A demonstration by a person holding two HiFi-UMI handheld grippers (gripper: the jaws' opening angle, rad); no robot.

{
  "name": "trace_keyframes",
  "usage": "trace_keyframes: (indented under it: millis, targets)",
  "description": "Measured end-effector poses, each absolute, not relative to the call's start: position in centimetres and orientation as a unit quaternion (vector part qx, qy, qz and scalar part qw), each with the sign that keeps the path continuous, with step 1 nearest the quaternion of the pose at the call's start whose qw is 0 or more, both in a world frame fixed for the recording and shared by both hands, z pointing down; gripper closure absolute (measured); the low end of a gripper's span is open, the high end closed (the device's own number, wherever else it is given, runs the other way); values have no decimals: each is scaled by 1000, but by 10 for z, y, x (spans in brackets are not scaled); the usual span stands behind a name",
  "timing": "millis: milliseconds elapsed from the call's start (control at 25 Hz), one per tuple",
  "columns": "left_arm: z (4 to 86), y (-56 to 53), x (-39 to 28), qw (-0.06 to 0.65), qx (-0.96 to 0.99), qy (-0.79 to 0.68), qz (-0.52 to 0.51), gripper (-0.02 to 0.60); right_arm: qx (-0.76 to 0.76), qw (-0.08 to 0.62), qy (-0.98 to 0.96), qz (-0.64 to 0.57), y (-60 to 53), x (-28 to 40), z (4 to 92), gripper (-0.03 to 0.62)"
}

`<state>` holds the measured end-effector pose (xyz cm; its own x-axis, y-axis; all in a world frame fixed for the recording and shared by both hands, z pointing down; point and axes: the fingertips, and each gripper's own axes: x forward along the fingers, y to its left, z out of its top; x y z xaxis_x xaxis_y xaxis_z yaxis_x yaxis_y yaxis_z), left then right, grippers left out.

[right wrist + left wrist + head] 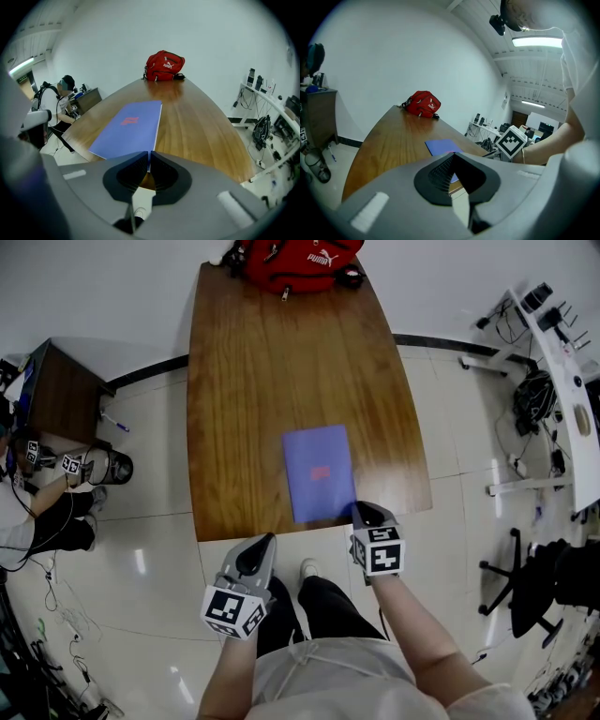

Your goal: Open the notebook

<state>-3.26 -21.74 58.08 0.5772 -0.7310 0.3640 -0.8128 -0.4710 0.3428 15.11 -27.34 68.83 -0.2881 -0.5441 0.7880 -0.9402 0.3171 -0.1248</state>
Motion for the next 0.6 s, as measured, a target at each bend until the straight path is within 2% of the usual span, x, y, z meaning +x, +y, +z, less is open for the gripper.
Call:
trace_keyframes:
  millis: [320,600]
  targets:
    - [571,-222,-32,236,857,-452,77,577,507,286,-754,304,-277,147,656,582]
    - [549,-216,-45,217,859,-459,69,577,461,256,-809,261,-275,106,588,583]
